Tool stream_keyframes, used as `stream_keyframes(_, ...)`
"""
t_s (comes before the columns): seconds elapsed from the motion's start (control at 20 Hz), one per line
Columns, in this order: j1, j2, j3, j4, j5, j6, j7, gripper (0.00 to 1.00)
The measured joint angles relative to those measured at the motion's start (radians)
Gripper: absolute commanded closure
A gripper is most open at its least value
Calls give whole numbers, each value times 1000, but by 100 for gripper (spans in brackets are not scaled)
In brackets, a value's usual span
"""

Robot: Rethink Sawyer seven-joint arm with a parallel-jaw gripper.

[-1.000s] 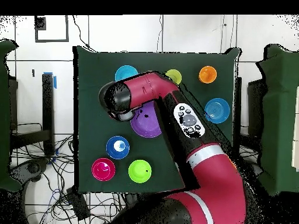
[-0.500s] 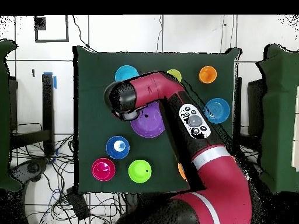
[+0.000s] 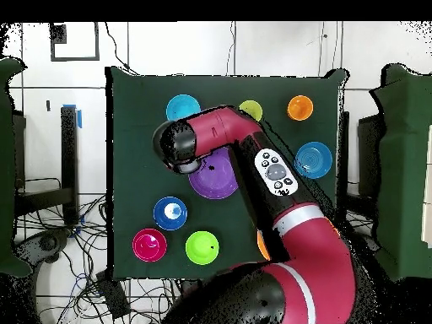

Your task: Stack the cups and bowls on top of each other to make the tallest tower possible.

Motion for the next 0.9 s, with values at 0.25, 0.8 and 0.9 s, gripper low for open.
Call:
stream_keyframes(0.25, 2, 98, 0, -31, -54, -97, 0, 0)
stream_keyframes(0.8, 39, 215, 4, -178, -71, -8, 0, 0)
stream_keyframes(0.9, 42, 218, 4, -187, -71, 5, 0, 0)
